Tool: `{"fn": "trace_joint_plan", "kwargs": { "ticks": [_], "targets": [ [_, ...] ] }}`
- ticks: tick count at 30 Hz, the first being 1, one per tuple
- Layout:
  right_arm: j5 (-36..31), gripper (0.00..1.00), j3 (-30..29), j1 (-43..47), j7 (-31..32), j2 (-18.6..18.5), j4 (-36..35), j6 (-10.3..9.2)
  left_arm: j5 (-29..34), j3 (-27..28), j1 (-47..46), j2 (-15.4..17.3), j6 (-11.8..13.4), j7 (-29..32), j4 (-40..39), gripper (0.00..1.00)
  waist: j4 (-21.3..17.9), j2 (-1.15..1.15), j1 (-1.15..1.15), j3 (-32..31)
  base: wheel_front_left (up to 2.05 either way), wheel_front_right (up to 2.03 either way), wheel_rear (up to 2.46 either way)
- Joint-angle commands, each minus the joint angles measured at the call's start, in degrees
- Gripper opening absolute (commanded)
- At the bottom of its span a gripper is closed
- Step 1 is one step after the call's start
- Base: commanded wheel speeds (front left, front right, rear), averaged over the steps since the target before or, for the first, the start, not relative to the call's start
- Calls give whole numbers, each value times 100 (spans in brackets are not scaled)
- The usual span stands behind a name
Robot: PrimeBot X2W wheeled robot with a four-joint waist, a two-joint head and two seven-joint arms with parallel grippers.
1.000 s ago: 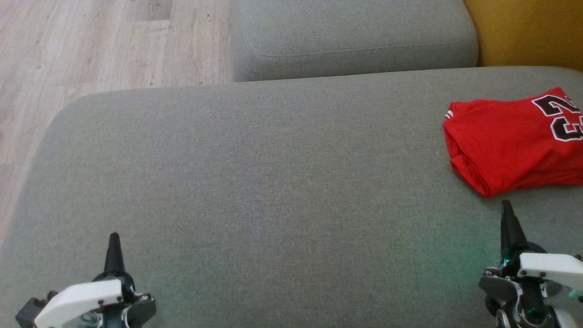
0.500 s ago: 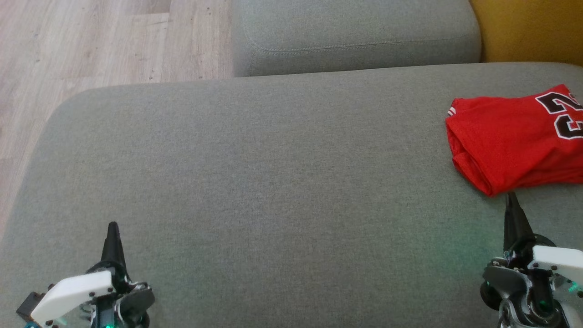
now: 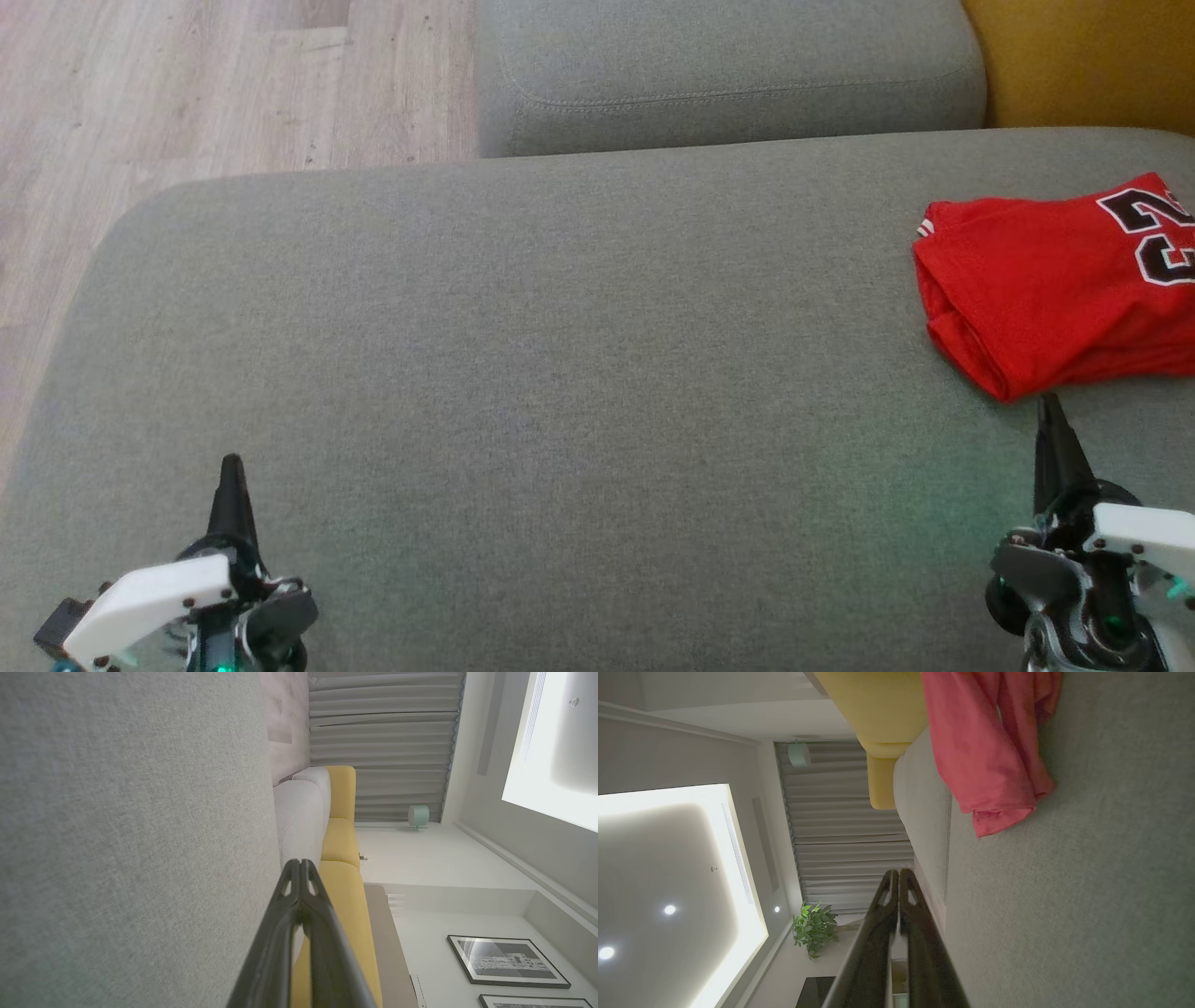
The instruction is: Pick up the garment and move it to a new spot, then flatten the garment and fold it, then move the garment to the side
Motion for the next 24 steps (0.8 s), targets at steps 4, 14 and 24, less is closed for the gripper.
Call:
{"fn": "trace_joint_plan", "kwargs": {
  "ticks": [4, 14, 24],
  "targets": [
    [32, 0, 96, -282, 32, -63, -214, 22, -30, 233, -271, 21, -40, 18, -206, 0, 0, 0, 0, 0, 0, 0, 0],
    [25, 0, 87, -283, 39, -57, -214, 22, -30, 233, -271, 21, -40, 18, -207, 0, 0, 0, 0, -1, 0, 0, 0],
    [18, 0, 79, -283, 46, -51, -213, 22, -30, 233, -271, 21, -40, 18, -207, 0, 0, 0, 0, -1, 0, 0, 0]
  ]
}}
